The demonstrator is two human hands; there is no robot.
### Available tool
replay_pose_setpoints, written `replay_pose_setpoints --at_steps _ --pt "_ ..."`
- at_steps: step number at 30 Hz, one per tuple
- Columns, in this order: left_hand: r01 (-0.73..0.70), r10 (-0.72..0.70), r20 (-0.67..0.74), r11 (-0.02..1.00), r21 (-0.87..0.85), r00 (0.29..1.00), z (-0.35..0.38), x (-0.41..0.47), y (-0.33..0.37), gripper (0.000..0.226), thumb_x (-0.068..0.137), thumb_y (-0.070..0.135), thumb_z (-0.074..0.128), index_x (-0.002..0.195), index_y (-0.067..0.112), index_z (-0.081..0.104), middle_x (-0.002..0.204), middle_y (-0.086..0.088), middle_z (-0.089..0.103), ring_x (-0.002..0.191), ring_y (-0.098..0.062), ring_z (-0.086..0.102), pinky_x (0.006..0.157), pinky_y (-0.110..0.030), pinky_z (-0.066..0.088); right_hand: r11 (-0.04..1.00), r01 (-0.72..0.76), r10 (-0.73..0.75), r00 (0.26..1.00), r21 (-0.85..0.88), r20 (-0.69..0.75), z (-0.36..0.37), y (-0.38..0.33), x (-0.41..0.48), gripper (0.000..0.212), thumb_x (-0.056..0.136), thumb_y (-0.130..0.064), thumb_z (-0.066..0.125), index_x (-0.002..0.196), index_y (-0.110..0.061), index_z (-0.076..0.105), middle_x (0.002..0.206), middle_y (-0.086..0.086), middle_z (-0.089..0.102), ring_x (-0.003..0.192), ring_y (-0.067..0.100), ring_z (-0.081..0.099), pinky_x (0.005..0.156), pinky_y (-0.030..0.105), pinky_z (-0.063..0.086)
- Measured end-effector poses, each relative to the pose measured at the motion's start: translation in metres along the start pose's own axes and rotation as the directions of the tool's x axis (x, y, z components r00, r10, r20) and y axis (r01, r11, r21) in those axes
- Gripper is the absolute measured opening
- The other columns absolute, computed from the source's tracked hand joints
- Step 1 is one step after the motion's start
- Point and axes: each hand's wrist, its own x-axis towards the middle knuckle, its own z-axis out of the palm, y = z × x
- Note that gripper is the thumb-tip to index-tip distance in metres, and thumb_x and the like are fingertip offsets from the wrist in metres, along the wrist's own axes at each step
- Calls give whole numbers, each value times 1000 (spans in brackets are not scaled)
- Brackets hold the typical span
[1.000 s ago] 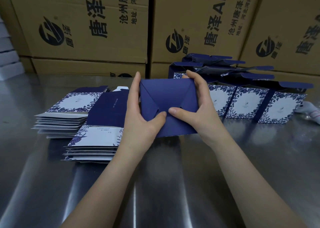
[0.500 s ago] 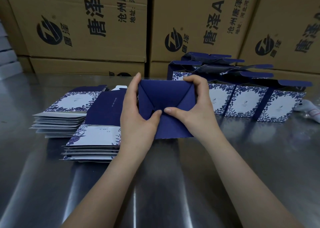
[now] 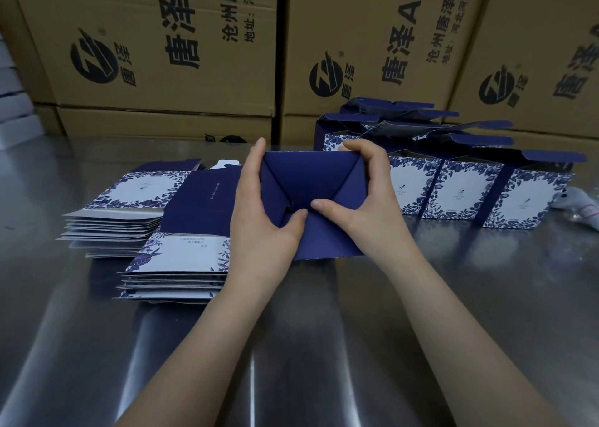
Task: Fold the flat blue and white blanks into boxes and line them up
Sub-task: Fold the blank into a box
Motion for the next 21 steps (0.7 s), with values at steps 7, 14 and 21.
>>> replay_pose_setpoints --at_steps 7,14,21 --pt "19 -18 72 1000 -12 997 0 0 -2 103 81 8 77 154 43 13 141 50 15 134 27 15 100 6 20 998 52 -51 999 -37 12 0 -1 -1 69 77 -12 78 132 -32 42 134 -16 43 129 0 37 107 14 29" --pt "18 -20 170 1000 10 985 1 -2 7 111 79 5 74 145 58 1 163 21 13 149 2 15 121 -39 28 990 59 -68 995 -128 -67 4 1 -1 59 70 -9 81 112 -29 45 116 -8 49 112 6 45 94 4 29" --pt "10 -13 185 1000 18 983 1 0 2 115 78 7 76 142 60 -3 164 20 6 149 4 10 122 -30 25 990 40 -46 998 -137 -38 2 1 0 59 69 -8 81 113 -26 47 120 -4 49 113 4 43 95 4 29"
